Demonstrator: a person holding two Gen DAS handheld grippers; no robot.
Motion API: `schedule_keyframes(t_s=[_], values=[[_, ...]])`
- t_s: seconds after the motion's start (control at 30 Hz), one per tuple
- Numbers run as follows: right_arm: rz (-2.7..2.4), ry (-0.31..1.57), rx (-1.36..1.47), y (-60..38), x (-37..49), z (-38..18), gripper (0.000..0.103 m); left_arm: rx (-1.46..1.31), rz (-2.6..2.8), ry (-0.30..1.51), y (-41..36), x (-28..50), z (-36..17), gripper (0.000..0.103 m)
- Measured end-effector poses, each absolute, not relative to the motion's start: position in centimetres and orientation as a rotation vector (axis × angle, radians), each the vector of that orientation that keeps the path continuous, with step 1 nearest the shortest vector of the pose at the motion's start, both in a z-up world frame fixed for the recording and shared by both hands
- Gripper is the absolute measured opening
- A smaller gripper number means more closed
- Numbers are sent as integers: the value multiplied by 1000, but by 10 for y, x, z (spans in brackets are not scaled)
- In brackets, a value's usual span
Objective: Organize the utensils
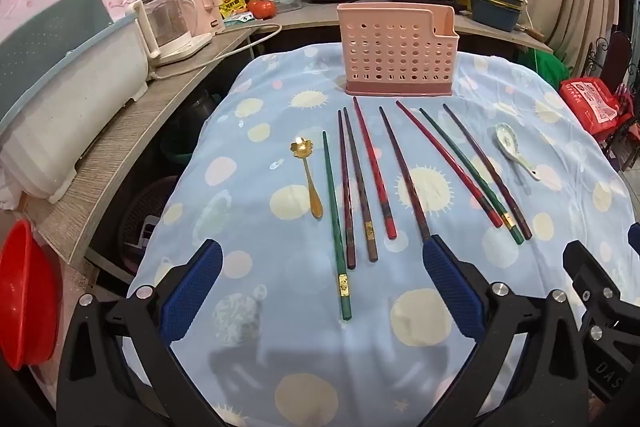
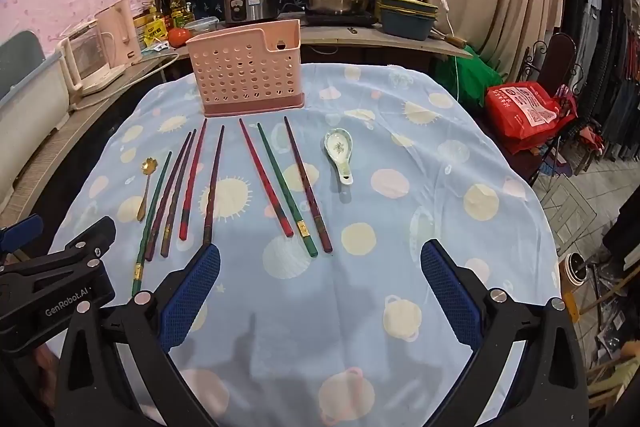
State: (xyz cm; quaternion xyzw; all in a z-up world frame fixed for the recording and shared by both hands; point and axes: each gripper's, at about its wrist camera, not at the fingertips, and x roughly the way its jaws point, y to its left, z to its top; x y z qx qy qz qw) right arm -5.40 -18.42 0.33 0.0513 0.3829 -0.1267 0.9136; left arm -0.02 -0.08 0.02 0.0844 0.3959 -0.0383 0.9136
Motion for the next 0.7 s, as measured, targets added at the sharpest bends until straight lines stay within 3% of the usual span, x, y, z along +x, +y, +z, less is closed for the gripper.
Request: schedule_keyframes(t_s=[0.7], values=[[-264,767,102,-180,-57,9,96,126,-89,785,8,-3,6,96]])
